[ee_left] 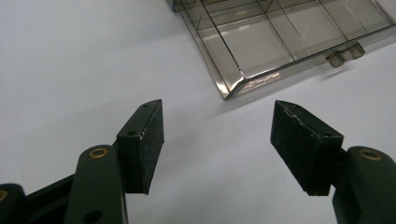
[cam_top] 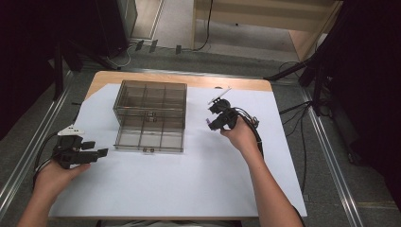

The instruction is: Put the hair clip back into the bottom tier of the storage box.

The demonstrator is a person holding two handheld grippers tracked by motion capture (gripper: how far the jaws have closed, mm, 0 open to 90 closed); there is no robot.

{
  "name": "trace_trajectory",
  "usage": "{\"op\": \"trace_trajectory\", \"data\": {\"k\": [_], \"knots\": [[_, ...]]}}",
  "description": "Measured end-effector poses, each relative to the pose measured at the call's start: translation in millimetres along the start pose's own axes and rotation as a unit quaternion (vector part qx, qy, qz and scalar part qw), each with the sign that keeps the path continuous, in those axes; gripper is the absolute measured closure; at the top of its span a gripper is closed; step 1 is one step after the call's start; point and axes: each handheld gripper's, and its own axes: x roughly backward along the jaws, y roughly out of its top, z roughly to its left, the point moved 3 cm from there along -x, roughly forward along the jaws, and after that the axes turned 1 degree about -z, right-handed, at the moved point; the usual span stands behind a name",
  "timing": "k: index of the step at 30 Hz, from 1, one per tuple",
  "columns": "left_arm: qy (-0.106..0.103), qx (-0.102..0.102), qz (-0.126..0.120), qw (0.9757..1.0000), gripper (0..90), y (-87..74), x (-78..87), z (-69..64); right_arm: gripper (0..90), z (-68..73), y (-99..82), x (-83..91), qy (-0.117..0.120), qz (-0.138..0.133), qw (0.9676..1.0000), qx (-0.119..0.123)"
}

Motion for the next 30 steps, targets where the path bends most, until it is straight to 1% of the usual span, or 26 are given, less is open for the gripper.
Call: {"op": "trace_trajectory", "data": {"k": [3, 8, 9, 12, 13, 14, 15, 20, 22, 24, 25, 26, 28, 29, 30], "knots": [[-0.001, 0.001, 0.000, 1.0000, 35.8, 0.0, 0.1, 0.1, 77.0, 3.6, 0.9, 0.5, 0.008, 0.001, 1.0000, 0.001], [-0.001, 0.001, 0.000, 1.0000, 35.8, 0.1, 0.0, 0.2, 76.9, 8.4, 2.3, 0.4, 0.012, 0.001, 0.9999, 0.005], [-0.001, 0.001, 0.000, 1.0000, 35.8, 0.2, 0.1, 0.1, 76.9, 11.4, 3.2, 0.6, 0.022, 0.001, 0.9997, 0.010], [-0.001, 0.000, 0.000, 1.0000, 35.9, 0.2, 0.1, 0.0, 76.9, 14.3, 4.1, 0.5, 0.022, 0.000, 0.9997, 0.012], [-0.001, 0.000, 0.000, 1.0000, 35.8, 0.2, 0.1, 0.0, 76.9, 17.9, 5.1, 0.4, 0.023, 0.000, 0.9996, 0.018], [-0.001, 0.000, 0.000, 1.0000, 35.8, 0.2, 0.1, 0.2, 76.9, 19.7, 5.5, 0.5, 0.023, 0.000, 0.9996, 0.017], [-0.001, 0.001, -0.001, 1.0000, 35.9, 0.2, 0.2, 0.2, 76.9, 20.2, 5.8, 0.4, 0.023, 0.000, 0.9995, 0.023], [-0.001, 0.001, -0.001, 1.0000, 35.8, 0.1, 0.0, 0.3, 76.9, 26.2, 7.2, -1.3, 0.025, -0.001, 0.9992, 0.030], [-0.001, 0.000, -0.002, 1.0000, 35.9, 0.2, 0.2, 0.3, 76.9, 29.6, 7.8, -2.8, 0.032, -0.001, 0.9989, 0.035], [-0.001, 0.001, -0.002, 1.0000, 35.9, 0.3, 0.3, 0.3, 76.9, 31.1, 8.1, -3.2, 0.034, -0.002, 0.9987, 0.038], [0.000, 0.001, -0.001, 1.0000, 35.9, 0.2, -0.2, 0.1, 76.9, 35.0, 9.2, -3.4, 0.037, -0.003, 0.9984, 0.043], [0.000, 0.001, -0.001, 1.0000, 35.9, 0.2, -0.2, 0.1, 76.9, 35.0, 9.2, -3.4, 0.037, -0.003, 0.9984, 0.043], [-0.001, -0.001, 0.000, 1.0000, 35.9, 0.5, -0.7, 0.0, 77.0, 39.6, 10.3, -2.8, 0.039, -0.006, 0.9981, 0.047], [-0.001, -0.001, -0.001, 1.0000, 35.8, 0.6, -0.8, -0.2, 76.9, 43.9, 11.3, -2.1, 0.044, -0.010, 0.9977, 0.051], [-0.002, -0.001, 0.000, 1.0000, 35.8, 0.6, -0.4, 0.0, 76.9, 43.9, 11.3, -2.1, 0.044, -0.010, 0.9977, 0.051]]}}
